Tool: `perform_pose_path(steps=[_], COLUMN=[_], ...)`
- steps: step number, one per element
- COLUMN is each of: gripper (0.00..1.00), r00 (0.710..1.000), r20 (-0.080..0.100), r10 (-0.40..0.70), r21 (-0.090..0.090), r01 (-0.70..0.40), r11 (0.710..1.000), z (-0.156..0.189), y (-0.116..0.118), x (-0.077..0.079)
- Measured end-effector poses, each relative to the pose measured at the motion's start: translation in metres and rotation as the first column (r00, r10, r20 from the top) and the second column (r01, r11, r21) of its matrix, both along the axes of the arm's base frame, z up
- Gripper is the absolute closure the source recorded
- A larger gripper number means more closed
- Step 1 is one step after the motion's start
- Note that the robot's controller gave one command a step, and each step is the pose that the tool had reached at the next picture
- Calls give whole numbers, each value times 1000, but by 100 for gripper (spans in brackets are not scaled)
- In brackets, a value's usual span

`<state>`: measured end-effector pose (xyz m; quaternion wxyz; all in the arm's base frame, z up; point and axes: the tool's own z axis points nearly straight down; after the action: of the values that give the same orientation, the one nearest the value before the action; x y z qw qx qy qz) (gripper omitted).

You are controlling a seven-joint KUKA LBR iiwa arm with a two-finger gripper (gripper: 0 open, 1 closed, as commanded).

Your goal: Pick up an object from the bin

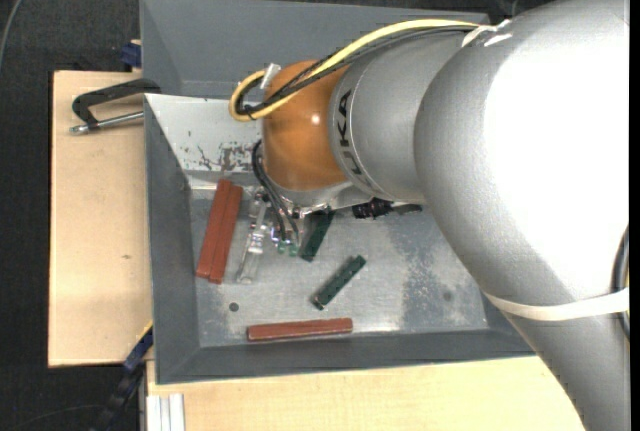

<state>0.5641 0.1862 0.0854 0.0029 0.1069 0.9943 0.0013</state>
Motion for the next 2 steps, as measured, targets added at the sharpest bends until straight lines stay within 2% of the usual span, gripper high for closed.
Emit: perform_pose_path(steps=[1, 2], gripper=[0, 0], r00=[994, 957], r20=[4, -2], r10=[109, 290], r21=[-3, -3], r01=[-109, -290], r11=[994, 957], z=[32, -14], y=[-70, -158], x=[41, -11])
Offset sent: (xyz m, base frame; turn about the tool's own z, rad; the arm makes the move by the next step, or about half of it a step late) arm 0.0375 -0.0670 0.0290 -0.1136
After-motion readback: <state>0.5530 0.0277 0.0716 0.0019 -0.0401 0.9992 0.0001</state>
